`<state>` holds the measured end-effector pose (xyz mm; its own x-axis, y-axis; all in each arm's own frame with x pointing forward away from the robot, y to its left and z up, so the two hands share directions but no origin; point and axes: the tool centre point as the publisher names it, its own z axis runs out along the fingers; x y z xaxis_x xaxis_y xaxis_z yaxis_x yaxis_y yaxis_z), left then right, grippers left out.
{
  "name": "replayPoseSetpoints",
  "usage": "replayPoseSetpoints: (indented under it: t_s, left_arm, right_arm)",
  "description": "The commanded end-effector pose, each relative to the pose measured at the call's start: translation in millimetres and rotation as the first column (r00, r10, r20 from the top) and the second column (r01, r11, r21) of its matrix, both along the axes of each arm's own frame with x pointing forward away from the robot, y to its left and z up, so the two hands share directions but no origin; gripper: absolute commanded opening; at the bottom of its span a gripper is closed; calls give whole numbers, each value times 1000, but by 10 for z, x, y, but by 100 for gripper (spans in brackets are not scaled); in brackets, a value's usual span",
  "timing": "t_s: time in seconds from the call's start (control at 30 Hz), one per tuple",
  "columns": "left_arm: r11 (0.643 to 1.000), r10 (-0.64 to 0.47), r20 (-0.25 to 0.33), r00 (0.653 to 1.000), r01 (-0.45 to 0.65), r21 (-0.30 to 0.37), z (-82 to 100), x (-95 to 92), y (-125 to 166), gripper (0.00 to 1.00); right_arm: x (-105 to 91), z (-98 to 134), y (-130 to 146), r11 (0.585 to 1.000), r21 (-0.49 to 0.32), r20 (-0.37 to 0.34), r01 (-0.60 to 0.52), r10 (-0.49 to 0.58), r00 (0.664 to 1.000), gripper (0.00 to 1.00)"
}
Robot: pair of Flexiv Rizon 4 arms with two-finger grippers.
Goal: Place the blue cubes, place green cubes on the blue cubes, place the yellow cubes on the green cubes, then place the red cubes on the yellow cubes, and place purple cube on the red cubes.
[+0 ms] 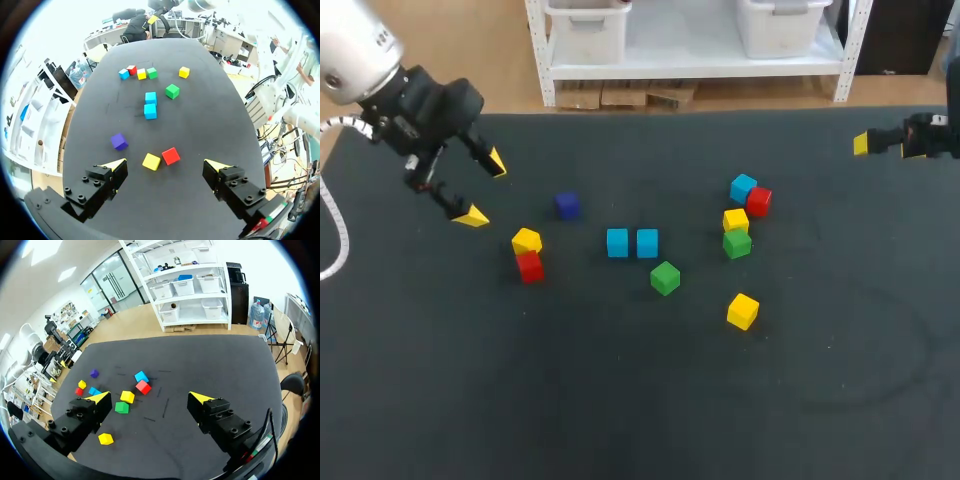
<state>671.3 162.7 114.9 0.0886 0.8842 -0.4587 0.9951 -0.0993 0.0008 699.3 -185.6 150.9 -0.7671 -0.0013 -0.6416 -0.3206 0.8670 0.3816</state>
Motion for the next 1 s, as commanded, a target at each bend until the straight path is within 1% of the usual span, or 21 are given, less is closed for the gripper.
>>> replayPoseSetpoints:
  t_s: [0.03, 0.1, 0.17, 0.23, 0.43, 0.53, 0.6, 0.8, 1.0]
  left_arm:
    - [1000, -3, -2, 1000, 3, -1, -4, 14, 2, 100]
    - [1000, -3, -2, 1000, 3, -1, -4, 14, 2, 100]
    - [1000, -3, -2, 1000, 3, -1, -4, 14, 2, 100]
    - [1000, -3, -2, 1000, 3, -1, -4, 14, 2, 100]
    - [1000, -3, -2, 1000, 3, -1, -4, 14, 2, 100]
    - [1000, -3, -2, 1000, 3, -1, -4, 14, 2, 100]
    - [1000, -3, -2, 1000, 3, -1, -4, 14, 2, 100]
    - [1000, -3, -2, 1000, 3, -1, -4, 14, 2, 100]
    - [1000, -3, -2, 1000, 3, -1, -4, 14, 2, 100]
  right_arm:
    - [90, 8, -37, 999, -43, 8, -32, 33, 999, 100]
    - [181, 3, -75, 996, -50, 11, -71, 72, 997, 100]
    - [258, -12, -91, 989, -97, 5, -115, 116, 993, 100]
    - [315, -19, -106, 982, -107, 7, -154, 156, 988, 100]
    - [394, 8, -100, 944, -179, 29, -277, 286, 958, 100]
    - [423, 16, -80, 915, -202, 35, -348, 362, 932, 100]
    - [441, 20, -65, 892, -210, 41, -400, 417, 908, 100]
    - [495, -32, -13, 831, -234, 16, -504, 522, 853, 100]
    - [537, -132, 79, 762, -235, -14, -604, 619, 786, 100]
